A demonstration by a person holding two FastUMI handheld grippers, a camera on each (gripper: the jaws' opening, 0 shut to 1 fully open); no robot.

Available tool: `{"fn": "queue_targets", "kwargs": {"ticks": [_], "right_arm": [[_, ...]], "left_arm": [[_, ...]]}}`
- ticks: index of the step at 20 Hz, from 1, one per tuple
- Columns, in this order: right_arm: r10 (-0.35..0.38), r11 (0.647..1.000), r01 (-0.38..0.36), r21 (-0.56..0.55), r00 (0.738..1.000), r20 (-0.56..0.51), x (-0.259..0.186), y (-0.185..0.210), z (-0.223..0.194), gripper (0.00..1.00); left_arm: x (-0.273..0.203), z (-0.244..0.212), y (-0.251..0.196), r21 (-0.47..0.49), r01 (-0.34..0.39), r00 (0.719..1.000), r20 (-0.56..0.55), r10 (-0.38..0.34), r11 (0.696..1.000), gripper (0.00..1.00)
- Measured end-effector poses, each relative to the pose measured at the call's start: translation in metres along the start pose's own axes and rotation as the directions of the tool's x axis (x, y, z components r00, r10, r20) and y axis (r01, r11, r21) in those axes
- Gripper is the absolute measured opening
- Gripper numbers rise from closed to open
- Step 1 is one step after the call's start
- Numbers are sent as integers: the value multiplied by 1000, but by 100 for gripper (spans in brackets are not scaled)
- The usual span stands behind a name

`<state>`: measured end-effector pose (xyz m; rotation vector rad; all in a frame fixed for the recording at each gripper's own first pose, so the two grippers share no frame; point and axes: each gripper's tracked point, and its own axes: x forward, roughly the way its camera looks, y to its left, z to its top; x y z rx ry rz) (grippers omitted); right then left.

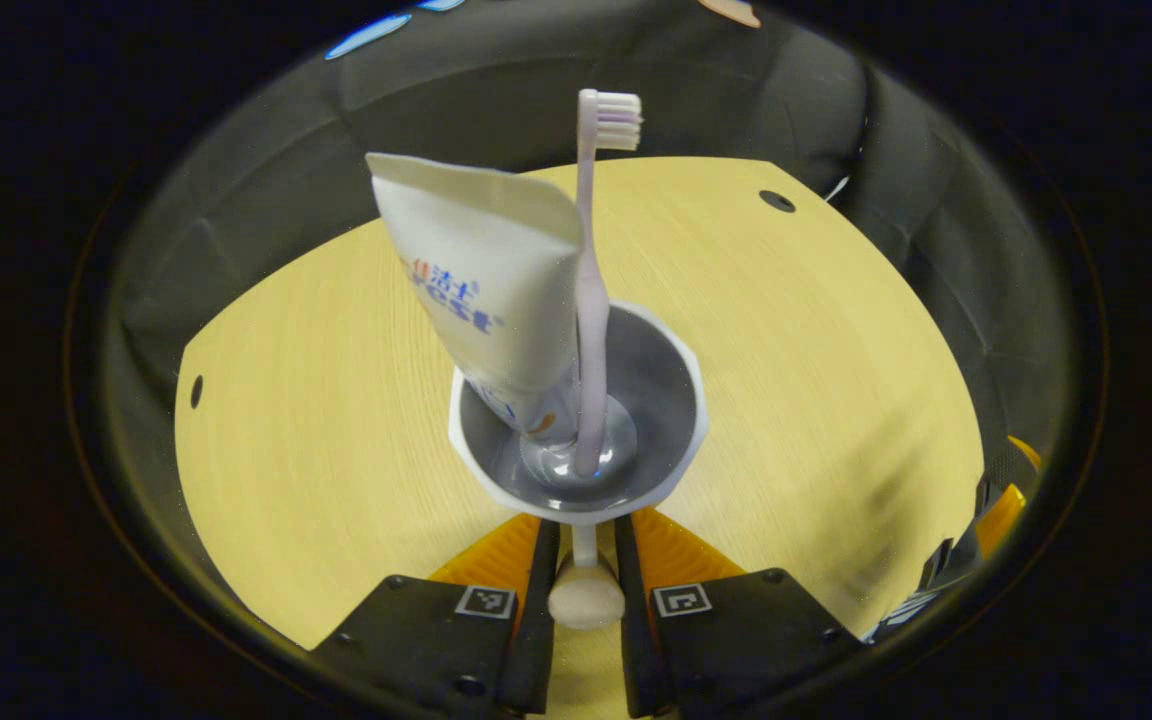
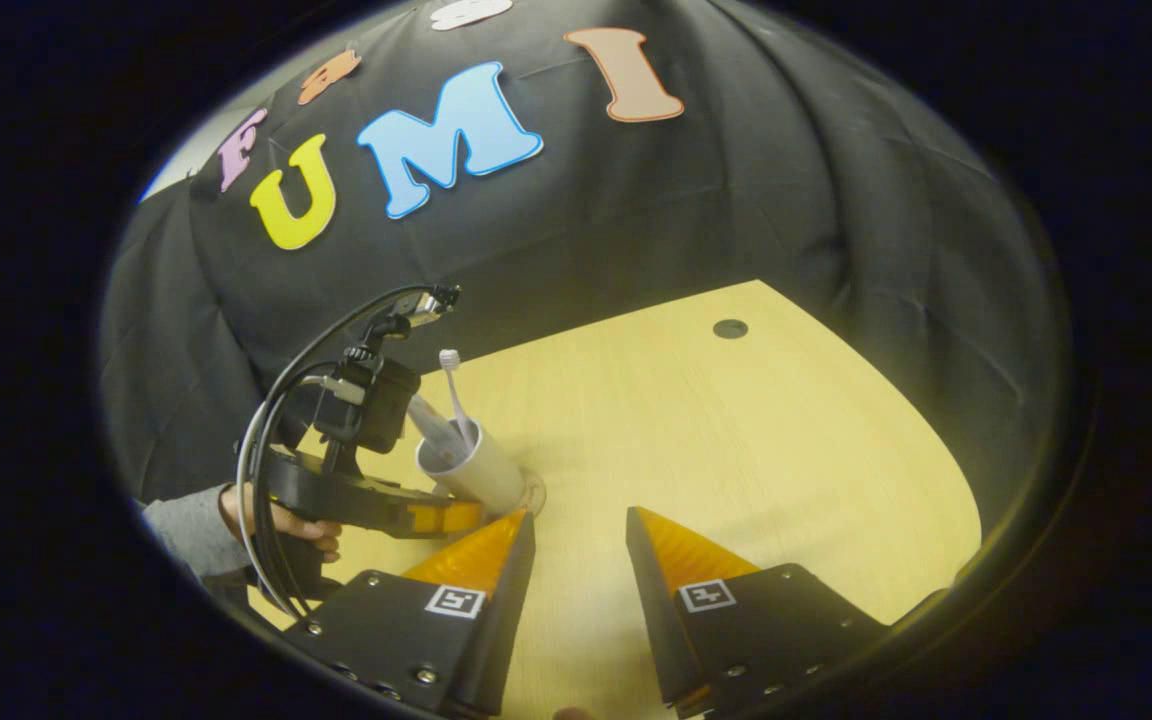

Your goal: Put the toothbrush and toothpaste on the desktop into the cup, then pick up the cup and place it on the coaster on the desktop.

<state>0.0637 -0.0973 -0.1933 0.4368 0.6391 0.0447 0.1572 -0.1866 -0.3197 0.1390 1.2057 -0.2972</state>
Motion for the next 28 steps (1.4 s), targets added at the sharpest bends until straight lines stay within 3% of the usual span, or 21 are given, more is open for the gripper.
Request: {"fn": "queue_targets", "kwargs": {"ticks": [3, 4, 5, 6, 7, 9, 10, 11, 14, 19, 22, 25, 28], "right_arm": [[6, 1000, -6, 1, 1000, -1, 0, 2, 0, 55], [5, 1000, -5, -2, 1000, 0, 0, 3, 0, 55], [6, 1000, -6, -5, 1000, 1, 0, 3, 0, 55], [8, 1000, -8, -9, 1000, 2, -1, 5, 1, 55], [11, 1000, -11, -14, 1000, 5, -2, 6, 2, 56], [15, 999, -14, -32, 1000, 19, -5, 12, 7, 55], [18, 999, -17, -44, 999, 30, -7, 15, 11, 55], [22, 998, -20, -57, 999, 43, -9, 18, 14, 56], [56, 994, -47, -99, 995, 87, -16, 33, 28, 56], [124, 979, -89, -185, 974, 187, -36, 68, 50, 55], [132, 970, -68, -232, 953, 273, -56, 87, 64, 55], [126, 963, -28, -268, 926, 357, -77, 104, 75, 51], [130, 958, 1, -288, 891, 435, -97, 122, 85, 55]], "left_arm": [[-4, 4, -4, -7, 15, 999, 29, -14, 1000, 40], [-8, 6, -5, -7, 18, 999, 41, -18, 1000, 58], [-12, 10, -7, -3, 20, 998, 56, -20, 1000, 60], [-15, 14, -9, 1, 15, 997, 76, -15, 1000, 79], [-19, 18, -8, 7, 8, 995, 97, -9, 1000, 86], [-29, 23, -9, 14, 0, 990, 140, -2, 1000, 88], [-39, 24, -10, 7, 1, 986, 166, -2, 1000, 82], [-47, 25, -9, -4, 0, 981, 192, 1, 1000, 88], [-82, 29, -6, -31, -12, 955, 295, 20, 999, 88], [-150, 24, 6, -62, -38, 874, 481, 63, 997, 88], [-193, 17, 18, -100, -47, 817, 569, 95, 994, 88], [-242, 11, 34, -138, -65, 738, 660, 141, 988, 87], [-280, 6, 52, -182, -64, 650, 739, 179, 981, 89]]}}
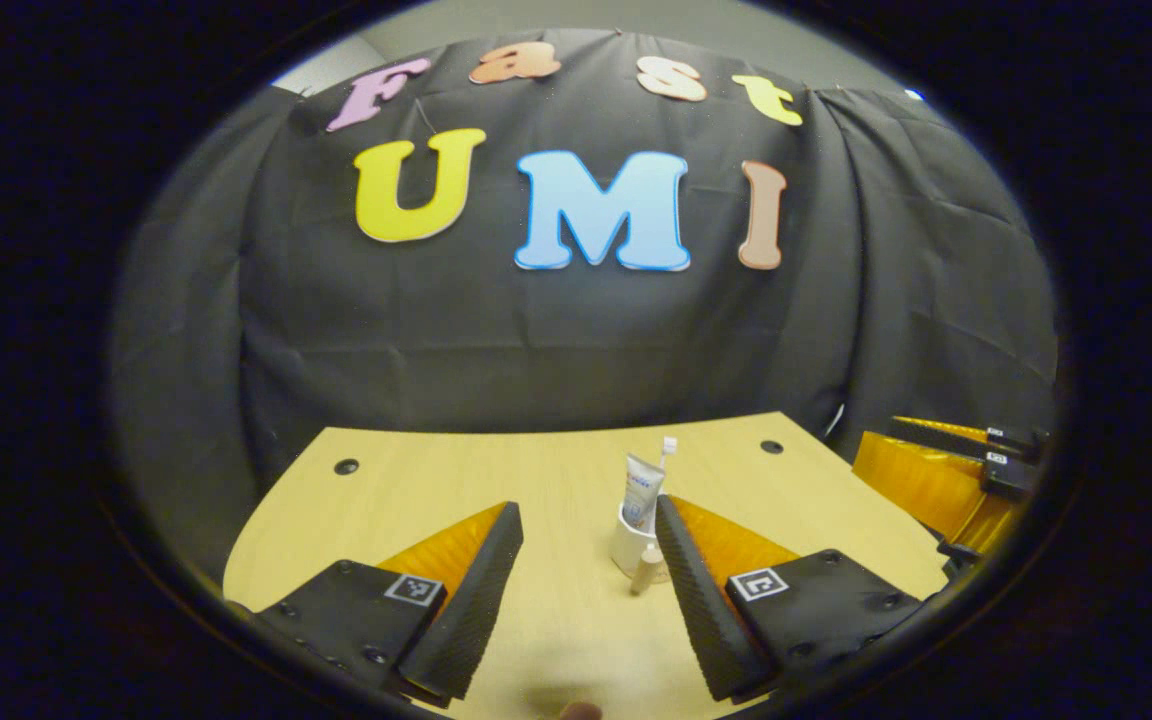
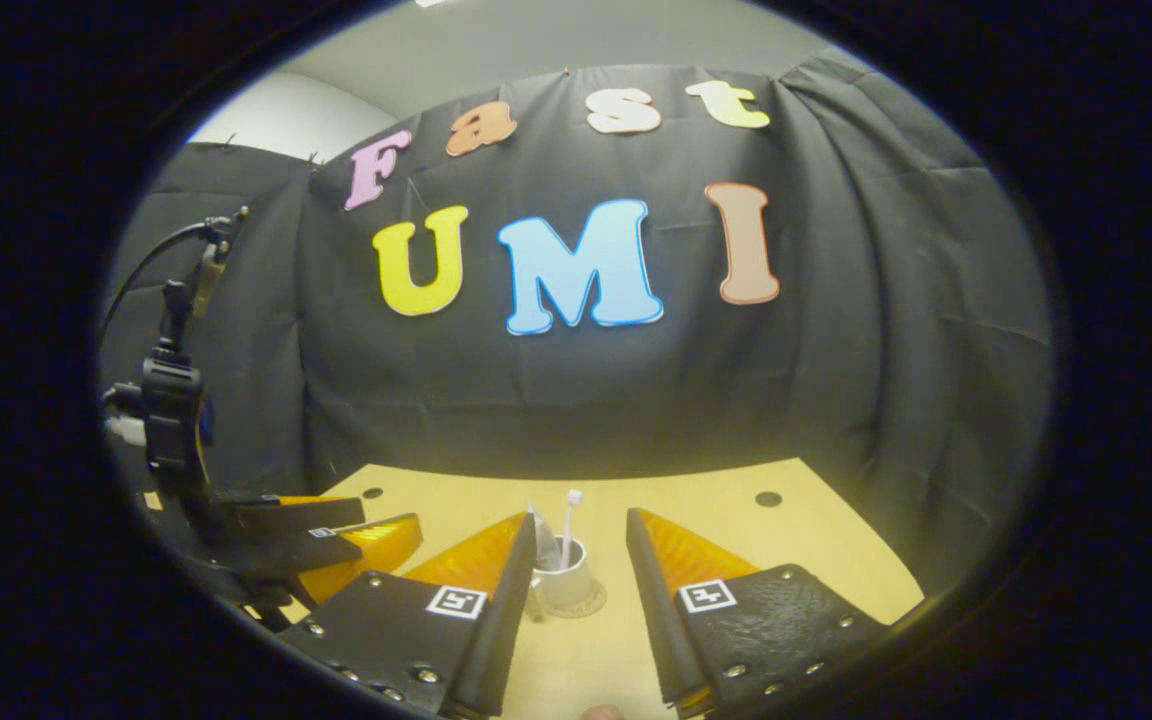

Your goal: Put the toothbrush and toothpaste on the desktop into the cup, then pick up the cup and place it on the coaster on the desktop.

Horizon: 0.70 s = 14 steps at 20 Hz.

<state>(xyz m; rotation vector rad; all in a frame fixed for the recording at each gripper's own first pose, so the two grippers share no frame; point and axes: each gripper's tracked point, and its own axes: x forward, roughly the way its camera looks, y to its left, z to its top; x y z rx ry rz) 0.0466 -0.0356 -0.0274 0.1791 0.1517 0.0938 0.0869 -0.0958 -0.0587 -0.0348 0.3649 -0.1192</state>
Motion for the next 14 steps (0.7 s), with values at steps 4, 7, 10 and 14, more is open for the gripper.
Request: {"fn": "queue_targets", "kwargs": {"ticks": [4, 7, 10, 14], "right_arm": [[-22, 997, 26, -79, 998, 58, -9, 12, 14, 81], [-23, 997, 28, -66, 997, 70, -13, 22, 19, 94], [-31, 998, 35, -56, 997, 68, -14, 27, 18, 93], [-32, 997, 37, -66, 997, 67, -19, 28, 21, 94]], "left_arm": [[-43, 21, 21, -18, -32, 993, 109, 33, 999, 89], [-60, 20, 33, -15, -38, 987, 153, 40, 999, 88], [-65, 21, 43, -6, -46, 984, 174, 46, 999, 89], [-70, 22, 48, -11, -51, 981, 189, 52, 999, 89]]}}
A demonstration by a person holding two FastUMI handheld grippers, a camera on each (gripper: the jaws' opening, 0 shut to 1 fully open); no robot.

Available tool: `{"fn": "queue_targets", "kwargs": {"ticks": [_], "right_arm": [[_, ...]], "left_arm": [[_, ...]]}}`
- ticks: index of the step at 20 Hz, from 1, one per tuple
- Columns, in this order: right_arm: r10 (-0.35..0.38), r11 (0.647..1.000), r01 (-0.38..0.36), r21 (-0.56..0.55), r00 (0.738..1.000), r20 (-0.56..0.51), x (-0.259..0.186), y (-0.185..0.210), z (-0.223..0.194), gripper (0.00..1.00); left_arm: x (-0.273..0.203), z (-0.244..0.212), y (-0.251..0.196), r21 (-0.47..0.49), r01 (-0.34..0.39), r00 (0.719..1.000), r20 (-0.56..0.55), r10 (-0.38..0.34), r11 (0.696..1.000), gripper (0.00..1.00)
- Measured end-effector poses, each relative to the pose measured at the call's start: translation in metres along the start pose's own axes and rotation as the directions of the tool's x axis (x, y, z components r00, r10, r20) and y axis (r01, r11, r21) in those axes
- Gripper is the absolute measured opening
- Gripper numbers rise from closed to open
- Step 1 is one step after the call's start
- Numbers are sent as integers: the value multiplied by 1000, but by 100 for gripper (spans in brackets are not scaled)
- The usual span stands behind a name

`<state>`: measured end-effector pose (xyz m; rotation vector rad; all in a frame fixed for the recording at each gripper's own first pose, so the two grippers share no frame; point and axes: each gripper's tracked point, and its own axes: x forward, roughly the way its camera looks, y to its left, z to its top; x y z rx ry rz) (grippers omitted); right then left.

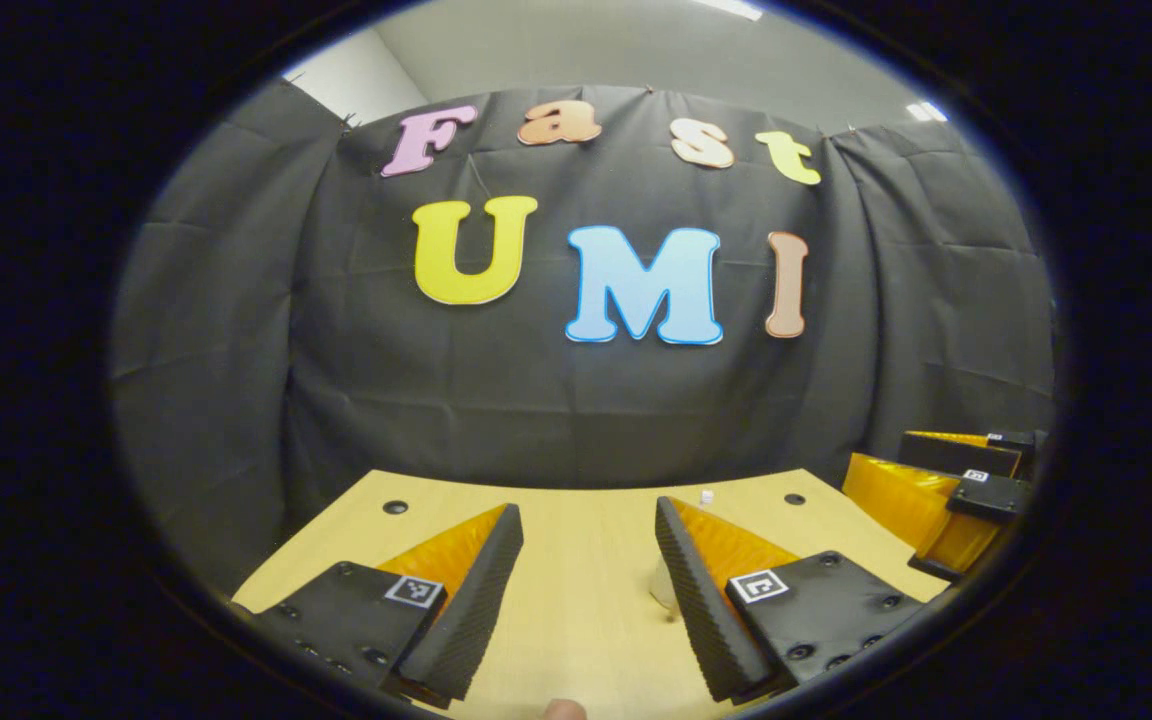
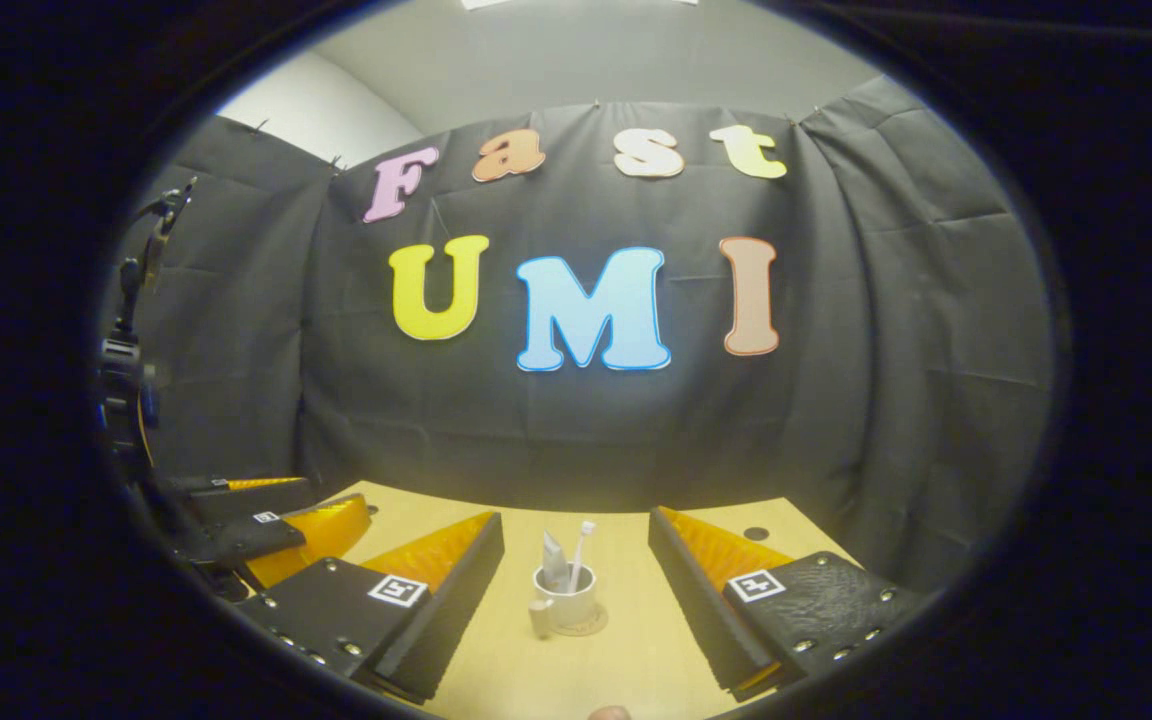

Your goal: Put the toothbrush and toothpaste on the desktop into the cup, then pick up the cup and place it on the coaster on the desktop.

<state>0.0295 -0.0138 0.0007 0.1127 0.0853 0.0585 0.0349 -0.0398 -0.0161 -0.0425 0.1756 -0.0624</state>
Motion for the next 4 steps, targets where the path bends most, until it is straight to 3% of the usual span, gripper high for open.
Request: {"fn": "queue_targets", "kwargs": {"ticks": [4], "right_arm": [[-8, 1000, 8, 6, 1000, 6, -5, -5, 1, 94]], "left_arm": [[-4, 6, -4, 13, 1, 1000, 25, -1, 1000, 88]]}}
